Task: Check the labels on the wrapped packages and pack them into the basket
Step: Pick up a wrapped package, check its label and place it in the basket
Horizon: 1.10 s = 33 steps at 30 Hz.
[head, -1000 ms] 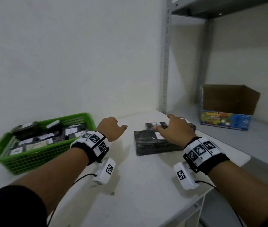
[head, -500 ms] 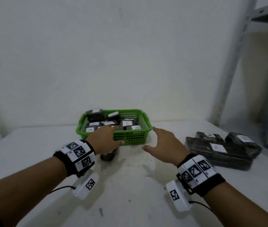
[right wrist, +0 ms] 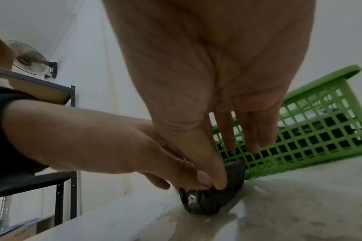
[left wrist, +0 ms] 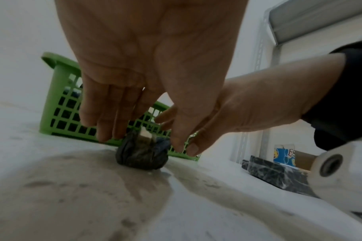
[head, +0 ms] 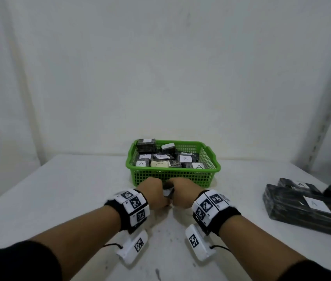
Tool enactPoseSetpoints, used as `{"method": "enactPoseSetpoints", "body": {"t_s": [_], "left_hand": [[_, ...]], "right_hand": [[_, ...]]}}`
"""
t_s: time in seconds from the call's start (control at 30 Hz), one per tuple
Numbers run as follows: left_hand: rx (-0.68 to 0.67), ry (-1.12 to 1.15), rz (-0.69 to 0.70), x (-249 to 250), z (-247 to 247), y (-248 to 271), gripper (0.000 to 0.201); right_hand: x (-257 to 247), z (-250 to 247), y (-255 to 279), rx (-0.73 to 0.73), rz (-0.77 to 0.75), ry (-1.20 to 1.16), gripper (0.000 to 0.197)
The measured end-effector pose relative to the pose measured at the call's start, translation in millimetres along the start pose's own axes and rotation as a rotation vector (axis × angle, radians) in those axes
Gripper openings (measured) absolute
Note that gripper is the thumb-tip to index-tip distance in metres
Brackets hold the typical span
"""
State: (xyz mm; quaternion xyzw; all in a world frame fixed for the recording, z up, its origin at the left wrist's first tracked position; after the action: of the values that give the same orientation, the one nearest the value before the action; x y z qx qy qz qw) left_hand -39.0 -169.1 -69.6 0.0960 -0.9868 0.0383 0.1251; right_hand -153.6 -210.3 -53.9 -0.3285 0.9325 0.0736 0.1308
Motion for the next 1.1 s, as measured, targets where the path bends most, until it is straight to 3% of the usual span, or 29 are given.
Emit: {"method": "enactPoseSetpoints", "body": {"t_s": [0.17,0.33,0.43,0.6,0.73,0.87,0.97,1.1], "left_hand": [[0.113,0.226,-0.057,-14.1,-7.6,-3.2,0.035],[0.264,0.554,-0.031,-41.0,-17.5,4.1,0.017],[0.298,0.863,-0.001,-49.9,-16.1,11.4,0.017],[0.342,1.065,0.107,-43.6,-17.7,21.3,0.026],[0.319,1.086,0.200,-37.8,-17.9,27.3,0.026],[0.308,0.987,0.227,-36.0,-13.7,30.2,0.051],[0.340,1.003,0.213,-35.9,-13.6,30.7,0.044],[0.392,1.016,0.249,-36.8,-21.2,33.6,0.039]], "right_hand": [[5.6,6.8,-15.6,0.041,0.003,-0.094,0.048],[20.3,1.0,-16.4,0.123,-0.031,-0.333,0.054],[28.4,-2.6,-16.8,0.182,-0.056,-0.577,0.050],[30.4,0.4,-13.2,0.218,-0.076,-1.103,0.046],[31.2,7.7,-11.4,0.263,-0.084,-1.276,0.037],[33.3,12.4,-12.1,0.295,-0.103,-1.329,0.032],[33.1,11.3,-8.9,0.308,-0.120,-1.303,0.029],[38.8,5.0,-3.0,0.224,-0.146,-1.402,0.040]]}}
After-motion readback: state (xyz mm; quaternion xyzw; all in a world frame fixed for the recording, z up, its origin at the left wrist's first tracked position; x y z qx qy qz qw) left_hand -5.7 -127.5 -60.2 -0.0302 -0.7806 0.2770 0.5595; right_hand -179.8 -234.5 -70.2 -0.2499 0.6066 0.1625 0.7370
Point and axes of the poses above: each hand's wrist, its own y-axis away from the middle knuckle, its own z-axis out of the palm, x = y × z, the point moved 3 cm from there along -y, towards the middle knuckle, and after that the axes turned 5 degrees about x, right-handed, at the moved point
